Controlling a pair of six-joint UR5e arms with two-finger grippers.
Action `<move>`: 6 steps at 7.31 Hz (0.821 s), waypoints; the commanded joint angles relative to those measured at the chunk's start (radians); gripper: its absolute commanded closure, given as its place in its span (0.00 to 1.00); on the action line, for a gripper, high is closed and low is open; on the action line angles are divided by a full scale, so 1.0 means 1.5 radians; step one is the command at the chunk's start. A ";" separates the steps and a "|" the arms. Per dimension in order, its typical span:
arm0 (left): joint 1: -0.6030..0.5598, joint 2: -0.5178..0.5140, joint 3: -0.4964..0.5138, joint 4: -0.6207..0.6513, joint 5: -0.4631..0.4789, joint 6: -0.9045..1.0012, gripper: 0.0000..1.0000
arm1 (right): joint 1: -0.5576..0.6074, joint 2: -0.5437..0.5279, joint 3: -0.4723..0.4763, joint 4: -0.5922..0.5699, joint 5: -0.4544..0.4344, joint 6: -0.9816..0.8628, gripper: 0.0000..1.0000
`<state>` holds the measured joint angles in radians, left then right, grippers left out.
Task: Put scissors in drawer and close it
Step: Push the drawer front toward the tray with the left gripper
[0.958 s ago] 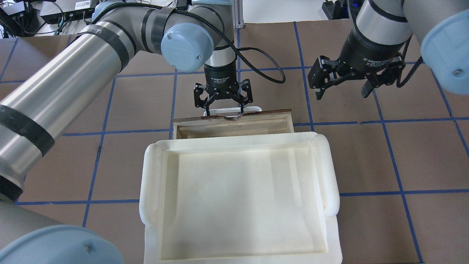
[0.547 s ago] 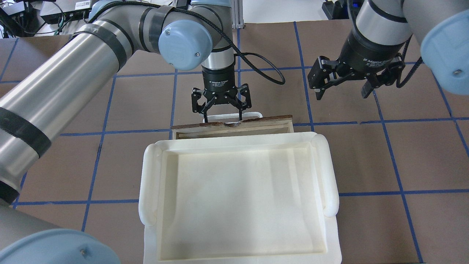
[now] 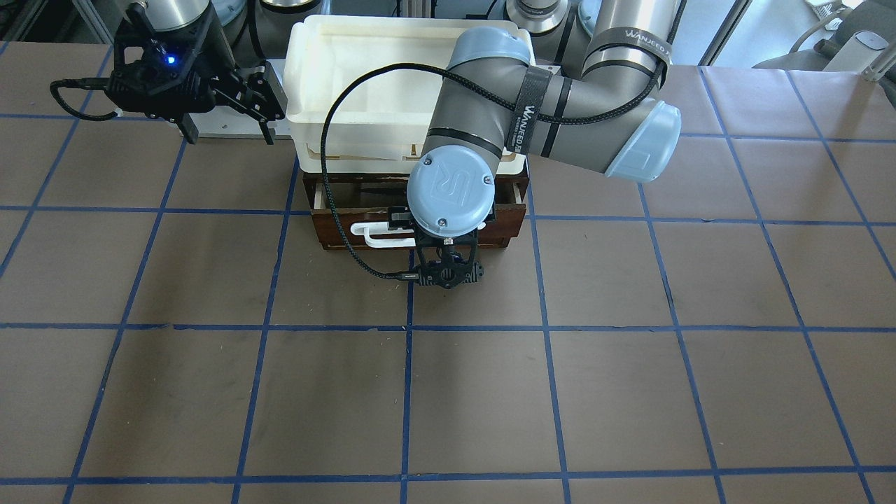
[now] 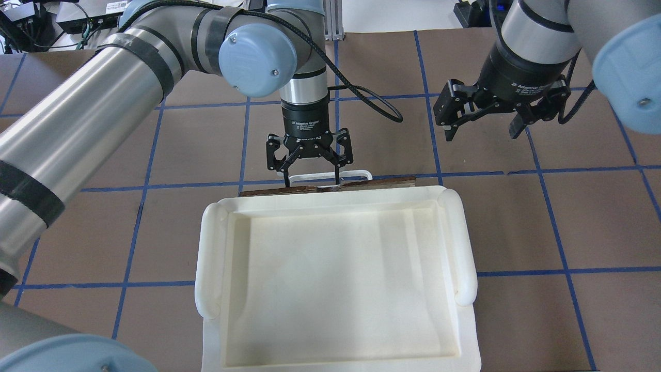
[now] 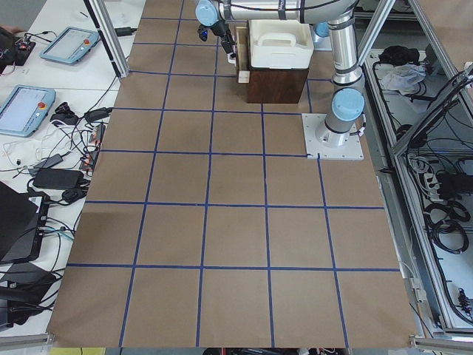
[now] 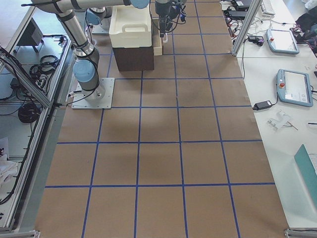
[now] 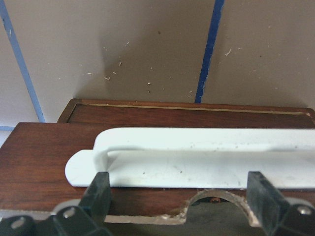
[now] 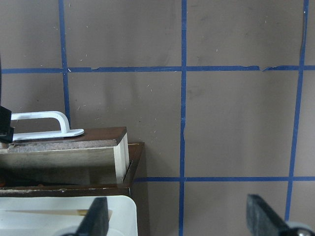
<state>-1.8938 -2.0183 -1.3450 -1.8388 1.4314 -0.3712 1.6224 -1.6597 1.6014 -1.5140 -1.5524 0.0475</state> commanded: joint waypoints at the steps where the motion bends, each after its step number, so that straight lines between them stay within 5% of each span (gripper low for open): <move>1: -0.001 0.006 -0.026 -0.021 -0.001 0.000 0.00 | 0.000 0.000 0.000 0.000 0.000 0.000 0.00; 6: -0.004 0.010 -0.034 -0.084 -0.024 0.001 0.00 | 0.000 0.000 0.000 0.000 0.000 0.000 0.00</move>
<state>-1.8981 -1.9982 -1.3909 -1.9408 1.3971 -0.3708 1.6229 -1.6598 1.6015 -1.5140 -1.5524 0.0475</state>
